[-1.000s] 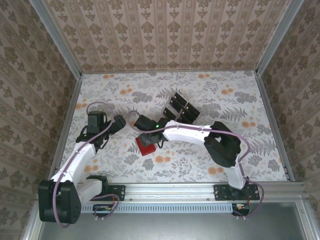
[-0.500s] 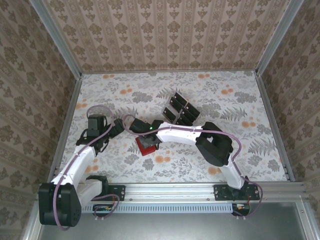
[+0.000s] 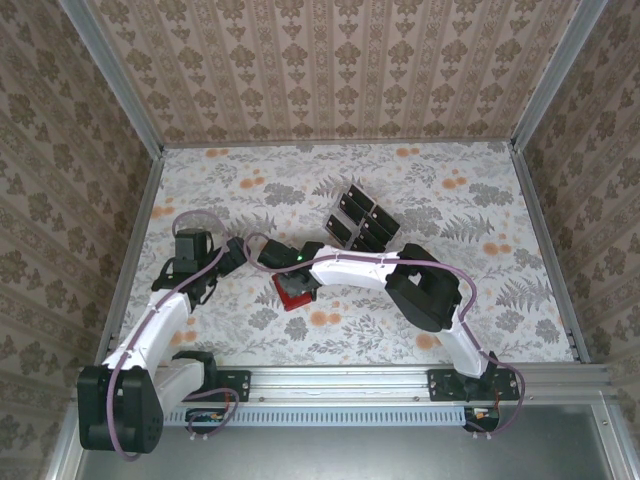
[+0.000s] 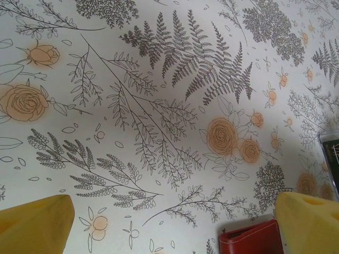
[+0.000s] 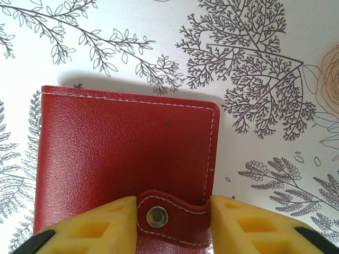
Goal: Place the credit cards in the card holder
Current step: Open the button on the card holder.
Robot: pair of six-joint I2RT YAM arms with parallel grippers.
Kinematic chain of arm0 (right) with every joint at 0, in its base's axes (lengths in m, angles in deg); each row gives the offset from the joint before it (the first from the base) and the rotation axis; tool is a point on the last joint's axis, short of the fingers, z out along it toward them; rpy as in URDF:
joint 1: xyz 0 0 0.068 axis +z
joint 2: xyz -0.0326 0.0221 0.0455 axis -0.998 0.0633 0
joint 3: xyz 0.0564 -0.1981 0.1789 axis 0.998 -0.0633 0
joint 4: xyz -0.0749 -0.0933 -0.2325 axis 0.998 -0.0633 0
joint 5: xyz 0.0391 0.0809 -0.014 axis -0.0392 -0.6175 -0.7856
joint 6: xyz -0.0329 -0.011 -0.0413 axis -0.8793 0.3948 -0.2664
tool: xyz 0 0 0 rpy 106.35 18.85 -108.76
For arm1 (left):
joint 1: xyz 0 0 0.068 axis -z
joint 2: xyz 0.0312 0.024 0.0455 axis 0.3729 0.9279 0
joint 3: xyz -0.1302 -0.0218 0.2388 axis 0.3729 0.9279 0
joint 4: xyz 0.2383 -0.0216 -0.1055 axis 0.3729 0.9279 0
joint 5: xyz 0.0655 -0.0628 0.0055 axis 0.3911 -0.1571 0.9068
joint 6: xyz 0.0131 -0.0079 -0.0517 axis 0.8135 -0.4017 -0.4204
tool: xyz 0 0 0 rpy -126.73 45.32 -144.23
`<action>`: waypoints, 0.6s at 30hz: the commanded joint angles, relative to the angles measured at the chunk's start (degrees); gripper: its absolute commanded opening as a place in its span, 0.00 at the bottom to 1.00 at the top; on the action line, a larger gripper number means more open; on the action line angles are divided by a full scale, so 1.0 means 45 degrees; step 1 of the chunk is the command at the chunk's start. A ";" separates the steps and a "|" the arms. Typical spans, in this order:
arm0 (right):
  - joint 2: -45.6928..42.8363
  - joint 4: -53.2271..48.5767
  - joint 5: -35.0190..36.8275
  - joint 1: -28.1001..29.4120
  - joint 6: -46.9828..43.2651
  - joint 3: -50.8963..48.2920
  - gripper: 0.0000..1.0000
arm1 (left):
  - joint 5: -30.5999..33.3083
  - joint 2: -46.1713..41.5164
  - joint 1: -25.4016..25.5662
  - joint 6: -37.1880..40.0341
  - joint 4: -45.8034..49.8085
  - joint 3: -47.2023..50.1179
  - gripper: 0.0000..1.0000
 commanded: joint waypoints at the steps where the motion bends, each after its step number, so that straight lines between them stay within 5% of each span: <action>1: 0.0250 -0.0298 0.0506 -0.0046 -0.0195 -0.0130 0.34 | -0.0234 -0.0088 -0.0096 0.0256 0.0213 0.0055 1.00; 9: -0.0158 0.0059 0.0139 -0.0085 -0.0347 -0.0455 0.25 | -0.0327 -0.0091 -0.0090 0.0379 0.0359 -0.0028 1.00; 13: -0.0437 0.0140 0.0054 -0.0066 -0.0412 -0.0535 0.48 | -0.0357 -0.0090 -0.0102 0.0384 0.0390 -0.0038 1.00; 18: -0.0658 0.0029 0.0181 -0.0036 -0.0508 -0.0421 0.47 | -0.0374 -0.0091 -0.0087 0.0316 0.0309 -0.0009 1.00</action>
